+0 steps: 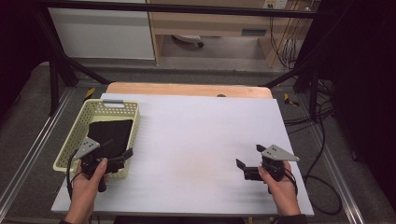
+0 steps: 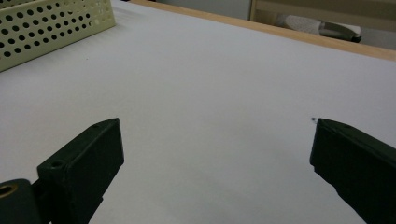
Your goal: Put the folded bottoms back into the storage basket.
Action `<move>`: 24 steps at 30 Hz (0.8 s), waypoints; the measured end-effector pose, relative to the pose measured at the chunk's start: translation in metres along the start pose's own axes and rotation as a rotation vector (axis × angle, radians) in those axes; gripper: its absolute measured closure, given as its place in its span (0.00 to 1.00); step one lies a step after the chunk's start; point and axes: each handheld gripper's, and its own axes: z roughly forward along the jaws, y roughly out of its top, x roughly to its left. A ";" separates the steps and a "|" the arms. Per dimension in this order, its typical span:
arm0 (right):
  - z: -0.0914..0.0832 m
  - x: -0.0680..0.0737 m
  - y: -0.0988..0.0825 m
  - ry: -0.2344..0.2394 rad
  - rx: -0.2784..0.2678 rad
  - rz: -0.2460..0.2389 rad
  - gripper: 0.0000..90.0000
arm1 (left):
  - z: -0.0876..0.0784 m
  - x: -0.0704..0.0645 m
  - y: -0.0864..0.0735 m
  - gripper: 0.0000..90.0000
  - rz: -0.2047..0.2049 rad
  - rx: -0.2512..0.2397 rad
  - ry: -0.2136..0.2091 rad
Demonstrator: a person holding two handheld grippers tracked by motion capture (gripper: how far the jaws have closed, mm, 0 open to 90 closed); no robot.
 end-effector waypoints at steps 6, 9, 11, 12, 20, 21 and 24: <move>0.010 0.006 -0.007 0.037 0.023 0.014 0.04 | 0.000 0.000 0.000 0.10 0.000 -0.002 0.002; 0.012 0.008 -0.008 0.045 0.024 0.011 0.03 | 0.000 -0.001 0.000 0.10 0.005 -0.002 0.002; 0.014 0.010 -0.009 0.055 0.029 0.015 0.03 | -0.001 -0.001 0.000 0.10 0.009 -0.002 0.003; 0.015 0.012 -0.009 0.059 0.033 0.013 0.03 | -0.001 -0.001 0.000 0.10 0.013 -0.001 0.005; 0.024 0.021 -0.011 0.070 0.026 0.007 0.03 | -0.002 -0.004 0.001 0.10 0.024 -0.001 0.006; 0.025 0.021 -0.012 0.068 0.024 0.002 0.03 | -0.001 -0.005 0.002 0.10 0.032 0.001 0.005; 0.029 0.023 -0.013 0.064 0.009 0.019 0.03 | -0.001 -0.010 0.003 0.10 0.048 0.006 -0.001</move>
